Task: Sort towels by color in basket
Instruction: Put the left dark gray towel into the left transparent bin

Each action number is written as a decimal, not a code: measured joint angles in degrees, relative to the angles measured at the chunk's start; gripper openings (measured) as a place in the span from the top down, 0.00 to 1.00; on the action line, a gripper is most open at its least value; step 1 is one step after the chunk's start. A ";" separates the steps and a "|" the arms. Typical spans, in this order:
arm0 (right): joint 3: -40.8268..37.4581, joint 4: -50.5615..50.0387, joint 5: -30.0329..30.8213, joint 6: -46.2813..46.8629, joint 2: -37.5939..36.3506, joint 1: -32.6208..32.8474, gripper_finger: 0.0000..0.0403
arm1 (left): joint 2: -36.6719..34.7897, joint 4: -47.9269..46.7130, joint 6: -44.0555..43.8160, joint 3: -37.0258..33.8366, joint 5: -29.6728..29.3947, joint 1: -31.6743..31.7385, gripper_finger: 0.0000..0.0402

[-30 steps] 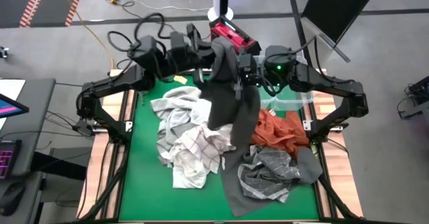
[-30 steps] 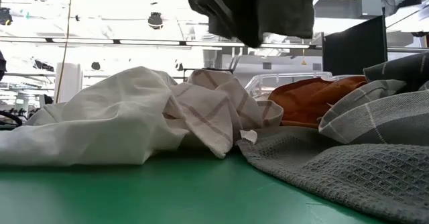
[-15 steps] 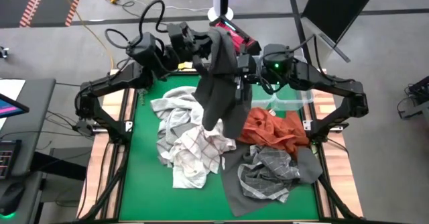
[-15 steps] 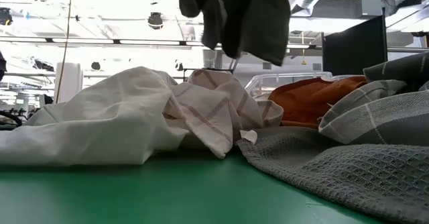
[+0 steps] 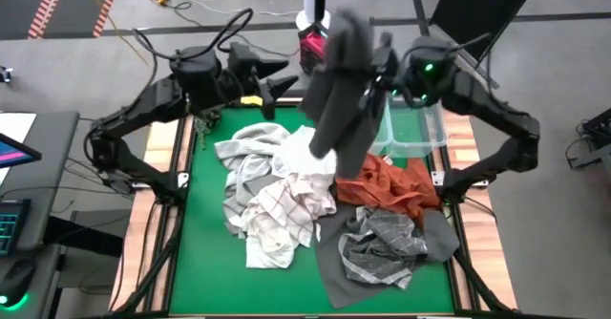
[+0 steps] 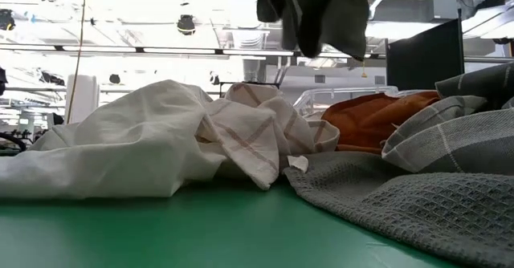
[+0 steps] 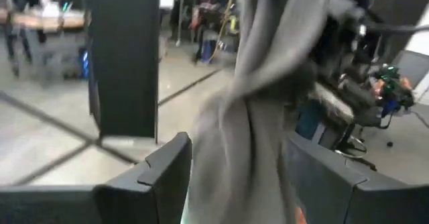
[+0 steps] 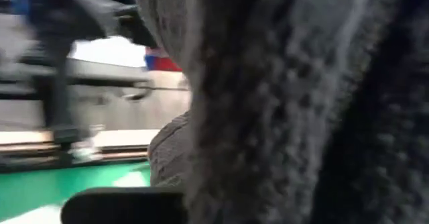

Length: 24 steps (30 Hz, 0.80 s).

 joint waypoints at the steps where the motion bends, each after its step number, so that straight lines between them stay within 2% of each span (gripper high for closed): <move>1: 0.00 0.43 0.76 -0.86 -0.59 -1.49 0.92 | -0.52 -1.47 -0.91 0.00 -0.03 0.22 0.44; 6: 0.14 1.11 4.69 -4.11 -2.44 -9.81 0.91 | -2.43 -3.94 -2.78 0.00 -0.10 0.36 0.45; 11: 0.13 -3.53 3.16 -1.28 -1.15 -14.75 0.89 | -3.24 -4.74 -3.63 0.00 0.09 0.35 0.45; 17: 0.11 -11.81 1.87 3.49 1.72 -13.93 0.89 | -1.60 -5.86 -5.39 -1.56 0.09 0.35 0.45; 24: 0.11 -19.83 1.27 10.78 4.61 -13.00 0.83 | 6.56 -2.94 -5.74 -2.86 1.11 1.30 0.45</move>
